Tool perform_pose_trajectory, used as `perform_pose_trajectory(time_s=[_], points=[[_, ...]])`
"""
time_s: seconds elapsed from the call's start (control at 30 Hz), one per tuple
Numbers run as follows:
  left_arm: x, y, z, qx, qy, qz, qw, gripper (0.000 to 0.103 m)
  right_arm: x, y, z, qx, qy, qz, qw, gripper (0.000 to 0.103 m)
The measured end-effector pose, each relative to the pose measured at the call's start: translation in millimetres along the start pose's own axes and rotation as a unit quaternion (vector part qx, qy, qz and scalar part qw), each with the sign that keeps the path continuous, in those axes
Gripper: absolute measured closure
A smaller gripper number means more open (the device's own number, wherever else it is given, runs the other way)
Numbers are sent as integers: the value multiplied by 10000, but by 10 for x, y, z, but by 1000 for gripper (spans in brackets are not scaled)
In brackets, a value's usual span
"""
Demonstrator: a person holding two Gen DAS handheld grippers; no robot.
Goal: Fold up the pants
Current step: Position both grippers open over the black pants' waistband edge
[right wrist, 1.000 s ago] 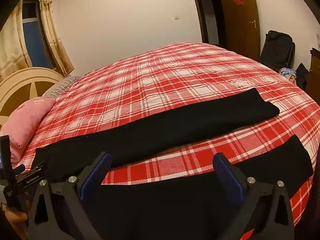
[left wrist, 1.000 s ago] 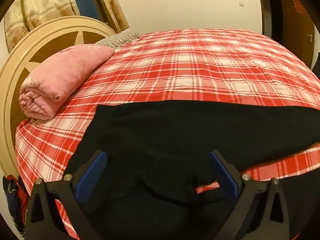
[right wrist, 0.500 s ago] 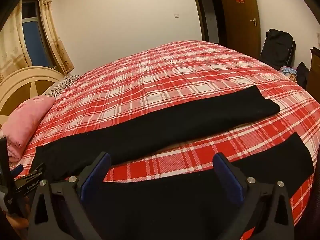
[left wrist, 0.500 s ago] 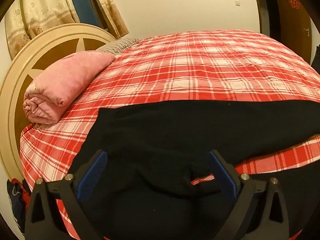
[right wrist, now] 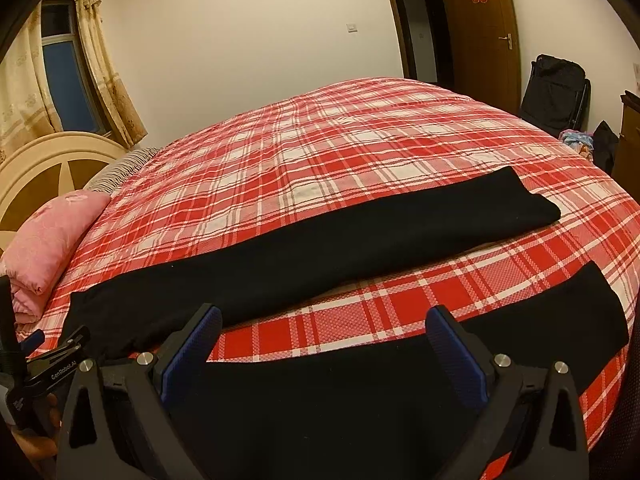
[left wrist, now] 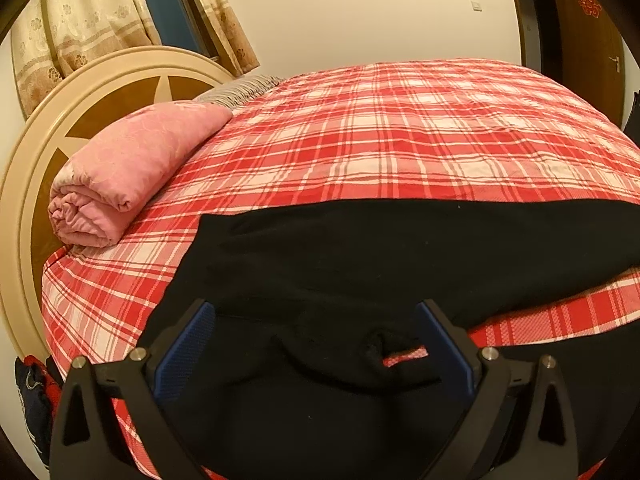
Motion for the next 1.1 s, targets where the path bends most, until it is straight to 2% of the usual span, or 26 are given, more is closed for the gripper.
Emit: perform_pose_trajectory(time_s=[1.1], points=[[45,-69,-22,86,-3,171,9998,1,38,-74,23,8,34,119,9999,1]])
Point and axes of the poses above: each gripper's, at about its wrist camera, not at the fingertips, and y roughly against the way its jaws point, z to its left, x to its underside, the point moved 8 cm from there along -y, roughly the way its jaws point, and after that the axes turned 8 degrees about z, right-handed, at the moved point
